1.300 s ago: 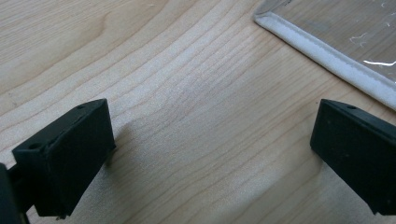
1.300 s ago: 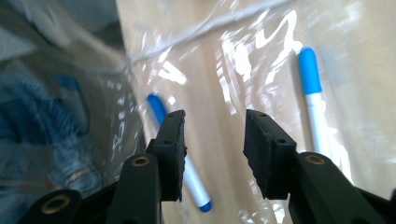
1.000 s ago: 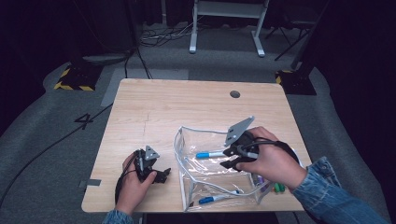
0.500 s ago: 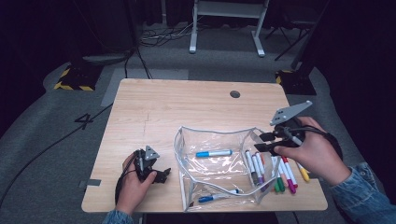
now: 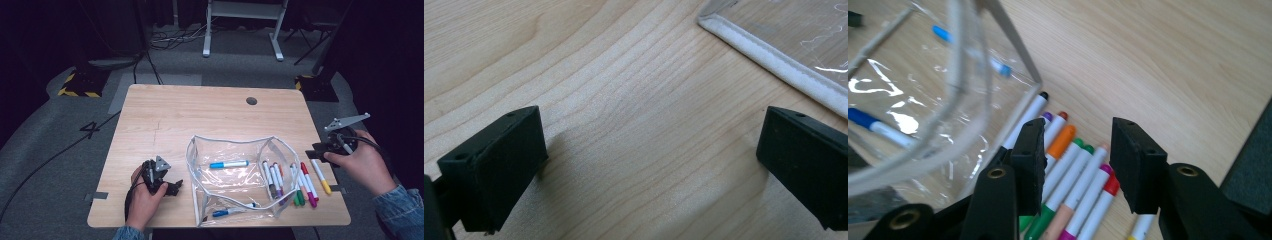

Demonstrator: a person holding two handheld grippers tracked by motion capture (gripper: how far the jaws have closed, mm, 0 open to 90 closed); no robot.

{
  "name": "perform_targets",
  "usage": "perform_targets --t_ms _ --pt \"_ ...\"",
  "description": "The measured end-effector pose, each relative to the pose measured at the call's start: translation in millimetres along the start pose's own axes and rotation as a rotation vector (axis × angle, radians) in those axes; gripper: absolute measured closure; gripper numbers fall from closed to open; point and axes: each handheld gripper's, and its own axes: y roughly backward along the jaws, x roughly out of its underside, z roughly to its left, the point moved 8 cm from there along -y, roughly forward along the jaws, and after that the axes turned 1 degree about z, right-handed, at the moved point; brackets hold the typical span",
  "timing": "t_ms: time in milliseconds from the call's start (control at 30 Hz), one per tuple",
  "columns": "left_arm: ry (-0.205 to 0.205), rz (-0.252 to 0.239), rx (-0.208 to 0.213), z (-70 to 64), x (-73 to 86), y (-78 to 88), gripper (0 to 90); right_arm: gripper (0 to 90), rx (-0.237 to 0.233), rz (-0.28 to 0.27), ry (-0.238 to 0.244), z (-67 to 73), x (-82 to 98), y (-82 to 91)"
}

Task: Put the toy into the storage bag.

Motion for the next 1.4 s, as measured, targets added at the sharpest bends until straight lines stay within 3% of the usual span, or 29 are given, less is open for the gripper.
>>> perform_targets --t_ms 67,100,367,500,667,967,1067,1267,1400 --pt "0.000 0.000 0.000 0.0 0.0 0.0 0.1 58.4 0.003 0.009 -0.015 -5.4 5.0 -4.0" --pt "0.001 0.001 0.000 -0.1 0.1 0.1 0.1 58.2 0.015 0.029 -0.048 -16.6 16.6 -13.7" --pt "0.005 0.002 0.000 -0.2 0.3 0.2 0.1 56.7 0.054 0.102 -0.149 -48.6 59.0 -47.6" --pt "0.003 0.000 -0.001 -0.1 0.1 0.1 0.1 55.2 0.073 0.136 -0.199 -60.3 78.8 -63.9" --pt "0.005 0.007 -0.002 0.9 0.3 0.8 0.1 55.4 0.112 0.183 -0.226 -71.3 99.4 -82.2" --pt "0.011 -0.004 -0.019 2.2 -0.3 0.1 0.1 60.3 0.126 0.256 -0.297 -79.2 120.4 -103.1" --pt "0.013 -0.003 -0.018 2.0 -0.1 0.1 0.1 68.9 0.126 0.282 -0.337 -79.1 125.8 -110.3" --pt "0.015 -0.001 -0.015 1.6 0.1 0.1 0.1 76.8 0.144 0.284 -0.384 -80.3 124.3 -110.5" --pt "0.013 -0.002 -0.018 1.9 -0.1 0.1 0.1 77.2 0.152 0.289 -0.387 -79.6 123.7 -110.8"
